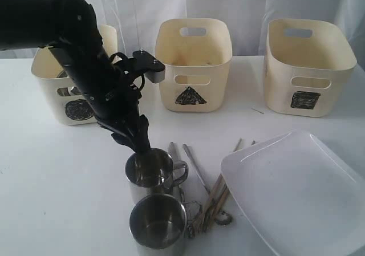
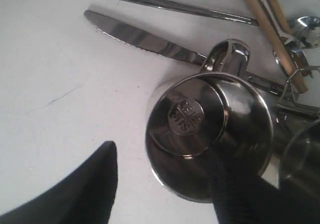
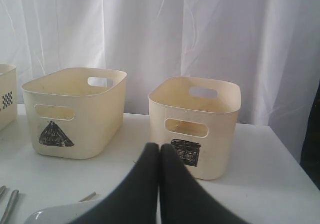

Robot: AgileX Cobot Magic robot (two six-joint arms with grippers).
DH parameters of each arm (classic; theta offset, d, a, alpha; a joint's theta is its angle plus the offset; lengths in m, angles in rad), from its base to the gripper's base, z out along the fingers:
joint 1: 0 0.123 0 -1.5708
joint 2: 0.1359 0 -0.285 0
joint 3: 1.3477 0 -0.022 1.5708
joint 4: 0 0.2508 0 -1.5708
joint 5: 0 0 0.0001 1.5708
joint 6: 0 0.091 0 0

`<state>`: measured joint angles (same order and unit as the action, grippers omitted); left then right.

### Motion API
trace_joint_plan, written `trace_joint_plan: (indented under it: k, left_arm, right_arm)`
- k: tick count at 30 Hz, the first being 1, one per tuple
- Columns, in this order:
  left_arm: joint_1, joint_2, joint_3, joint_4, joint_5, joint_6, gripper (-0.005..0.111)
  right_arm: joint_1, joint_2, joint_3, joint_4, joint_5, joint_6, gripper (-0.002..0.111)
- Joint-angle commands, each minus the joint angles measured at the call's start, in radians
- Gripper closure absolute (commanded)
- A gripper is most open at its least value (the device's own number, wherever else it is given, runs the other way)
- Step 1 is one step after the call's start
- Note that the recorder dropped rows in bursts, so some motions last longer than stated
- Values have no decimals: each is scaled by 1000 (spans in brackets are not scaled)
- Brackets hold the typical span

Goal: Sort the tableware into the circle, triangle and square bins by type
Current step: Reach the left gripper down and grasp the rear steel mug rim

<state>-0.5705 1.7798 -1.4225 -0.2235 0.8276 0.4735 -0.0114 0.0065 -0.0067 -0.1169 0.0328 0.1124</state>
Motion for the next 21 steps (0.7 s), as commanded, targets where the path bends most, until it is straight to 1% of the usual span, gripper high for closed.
trace_joint_plan:
  k: [1,6,21]
  left_arm:
    - [-4,13,7,-49,6,27,49]
    - [-13,40,7,-55,2,44,49]
    - [-13,122,7,-57,-4,51,49]
  right_arm:
    - [3,-7,7,-8,-2,-4,108]
    - [3,-7,7,-8,-2,-4,108]
    - [3,-7,7,-8,-2,-4,108]
